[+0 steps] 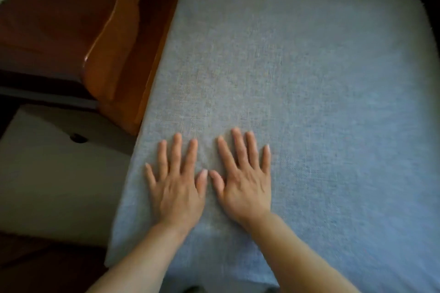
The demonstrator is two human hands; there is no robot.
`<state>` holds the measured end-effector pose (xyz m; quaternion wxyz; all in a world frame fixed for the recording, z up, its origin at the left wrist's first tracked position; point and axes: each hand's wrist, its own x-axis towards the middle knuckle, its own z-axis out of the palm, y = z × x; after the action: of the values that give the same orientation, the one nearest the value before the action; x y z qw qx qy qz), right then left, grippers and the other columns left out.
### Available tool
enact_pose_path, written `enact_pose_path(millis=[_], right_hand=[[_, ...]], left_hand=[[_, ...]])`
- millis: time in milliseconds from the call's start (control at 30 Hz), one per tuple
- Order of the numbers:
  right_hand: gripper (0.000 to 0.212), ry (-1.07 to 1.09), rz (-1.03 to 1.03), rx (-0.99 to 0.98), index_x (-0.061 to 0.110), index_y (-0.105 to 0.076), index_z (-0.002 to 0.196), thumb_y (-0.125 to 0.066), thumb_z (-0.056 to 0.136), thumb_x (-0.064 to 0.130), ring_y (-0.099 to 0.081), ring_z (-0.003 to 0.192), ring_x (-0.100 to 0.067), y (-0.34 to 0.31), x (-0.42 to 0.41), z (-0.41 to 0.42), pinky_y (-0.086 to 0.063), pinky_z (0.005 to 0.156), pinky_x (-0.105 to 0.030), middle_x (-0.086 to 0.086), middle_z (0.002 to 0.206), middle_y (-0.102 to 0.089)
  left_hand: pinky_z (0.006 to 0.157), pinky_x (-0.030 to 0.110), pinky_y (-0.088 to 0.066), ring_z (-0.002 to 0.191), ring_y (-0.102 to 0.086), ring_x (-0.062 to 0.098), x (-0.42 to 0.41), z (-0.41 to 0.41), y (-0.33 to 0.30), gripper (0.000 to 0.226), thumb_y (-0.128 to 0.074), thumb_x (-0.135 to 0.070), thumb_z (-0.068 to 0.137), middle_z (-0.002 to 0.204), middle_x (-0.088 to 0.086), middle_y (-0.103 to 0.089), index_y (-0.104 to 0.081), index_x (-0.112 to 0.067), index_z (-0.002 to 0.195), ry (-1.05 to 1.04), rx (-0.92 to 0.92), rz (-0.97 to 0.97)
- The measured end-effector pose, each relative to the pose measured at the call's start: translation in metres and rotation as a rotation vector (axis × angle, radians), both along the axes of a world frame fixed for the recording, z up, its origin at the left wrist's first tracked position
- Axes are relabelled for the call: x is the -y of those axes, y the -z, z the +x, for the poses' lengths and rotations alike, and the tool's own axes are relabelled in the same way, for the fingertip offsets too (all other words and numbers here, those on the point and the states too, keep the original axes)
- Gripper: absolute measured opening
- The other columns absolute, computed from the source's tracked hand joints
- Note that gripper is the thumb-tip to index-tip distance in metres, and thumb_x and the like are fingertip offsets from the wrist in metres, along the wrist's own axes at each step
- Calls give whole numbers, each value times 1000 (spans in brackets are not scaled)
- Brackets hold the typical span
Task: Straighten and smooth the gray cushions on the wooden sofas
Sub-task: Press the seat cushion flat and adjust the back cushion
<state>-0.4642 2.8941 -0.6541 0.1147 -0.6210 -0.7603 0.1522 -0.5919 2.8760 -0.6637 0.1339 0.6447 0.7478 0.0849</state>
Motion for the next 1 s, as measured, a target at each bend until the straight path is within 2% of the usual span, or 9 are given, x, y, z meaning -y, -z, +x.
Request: enact_pose_path(millis=[67,200,333,433,500,600,667,833,1000], right_hand=[[60,-29,-7,-23,21,-40,145,-35,91,46,-18,145,-31,0,-4,15,-8,114,-55,-7,157,-26],[57,317,285,-126,16,-42,142,-42,90,37,-23,144,-28,-22,2,87,-12,115,-52,-4,154,-29],[67,138,21,9,18,-44,142,-45,84,51,-28,142,-31,-1,34,135,-25,110,-59,-10,153,-33],[54,451,356,-173,9,-51,135,-45,88,35,-31,140,-30,-50,12,192,-15,116,-50,-13,148,-40],[54,570,449,-134,13,-43,141,-43,92,34,-25,143,-26,-43,27,249,-10,117,-49,-4,152,-33],[68,472,35,98,23,-28,150,-31,90,55,-12,146,-25,10,74,298,-10,115,-58,-1,159,-18],[71,400,-131,127,27,-23,151,-27,89,60,-6,148,-23,26,91,320,-4,117,-51,3,160,-13],[74,452,-217,65,26,-21,152,-29,87,60,-7,147,-26,-7,104,349,-11,117,-49,-2,161,-10],[80,430,-376,29,23,-9,153,-55,91,45,-12,145,-30,-41,98,350,-17,115,-40,-12,160,2]], left_hand=[[103,71,-24,142,-24,34,-9,5,2,65,-28,-48,89,156,8,-25,-32,-21,147,59,-31,1],[109,64,-13,145,-17,25,-26,50,-7,60,-30,-44,94,158,4,-19,-25,-21,149,102,65,147],[103,70,-25,142,-26,31,-18,112,-2,70,-30,-50,86,155,8,-28,-37,-14,145,298,-16,19],[110,56,-6,145,-16,21,-23,179,-42,64,-34,-43,91,158,1,-19,-27,-19,149,340,176,289],[111,49,-2,146,-10,17,-10,225,-37,61,-35,-42,92,159,-5,-14,-23,-26,150,375,243,282],[106,64,-21,143,-23,25,15,268,-7,65,-32,-49,85,156,-1,-28,-37,-26,145,493,-8,-88],[106,64,-21,143,-24,26,17,285,0,66,-29,-50,84,156,-1,-28,-37,-27,146,556,-61,-153],[115,53,3,146,16,15,6,299,-26,63,-33,-48,97,158,-13,15,-2,-38,151,641,-83,-252],[116,49,-8,146,12,15,-7,300,-55,73,-47,-39,96,159,-10,16,-1,-34,152,666,-149,-433]])
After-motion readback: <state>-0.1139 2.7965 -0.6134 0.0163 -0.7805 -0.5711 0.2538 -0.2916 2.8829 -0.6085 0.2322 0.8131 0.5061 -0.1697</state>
